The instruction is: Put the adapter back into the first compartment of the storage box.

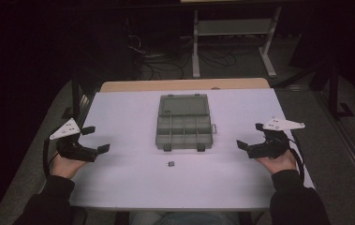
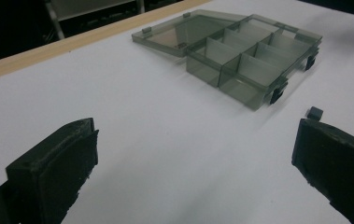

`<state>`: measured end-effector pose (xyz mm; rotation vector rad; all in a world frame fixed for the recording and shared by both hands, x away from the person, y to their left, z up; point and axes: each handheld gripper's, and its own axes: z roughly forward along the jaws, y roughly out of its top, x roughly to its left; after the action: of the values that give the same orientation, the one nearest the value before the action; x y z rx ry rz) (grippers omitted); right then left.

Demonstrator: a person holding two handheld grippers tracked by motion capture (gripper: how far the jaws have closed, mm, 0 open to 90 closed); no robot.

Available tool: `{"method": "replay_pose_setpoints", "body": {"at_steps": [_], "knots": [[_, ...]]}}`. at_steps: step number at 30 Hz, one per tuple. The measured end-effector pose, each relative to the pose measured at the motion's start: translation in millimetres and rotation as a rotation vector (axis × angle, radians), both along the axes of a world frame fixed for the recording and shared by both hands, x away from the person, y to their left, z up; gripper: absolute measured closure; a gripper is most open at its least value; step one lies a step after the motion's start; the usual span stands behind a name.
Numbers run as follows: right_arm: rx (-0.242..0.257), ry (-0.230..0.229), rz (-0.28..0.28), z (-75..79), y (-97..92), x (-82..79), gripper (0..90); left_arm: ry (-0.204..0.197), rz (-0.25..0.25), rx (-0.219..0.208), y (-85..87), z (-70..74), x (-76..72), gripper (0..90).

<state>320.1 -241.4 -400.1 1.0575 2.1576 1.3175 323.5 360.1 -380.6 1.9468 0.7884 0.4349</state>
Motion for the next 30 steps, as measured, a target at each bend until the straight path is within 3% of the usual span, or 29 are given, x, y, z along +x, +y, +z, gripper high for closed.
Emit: {"method": "replay_pose_setpoints", "body": {"at_steps": [15, 30], "knots": [[-0.01, 0.002, 0.004, -0.1, 0.9, -0.4, 0.0, -0.001, -0.099, 0.068, -18.2, 30.6, 6.6, 0.0], [-0.014, 0.007, 0.01, -0.3, 2.0, -0.8, 0.0, 0.004, -0.181, 0.11, -45.5, 44.3, 12.8, 0.4]]}}
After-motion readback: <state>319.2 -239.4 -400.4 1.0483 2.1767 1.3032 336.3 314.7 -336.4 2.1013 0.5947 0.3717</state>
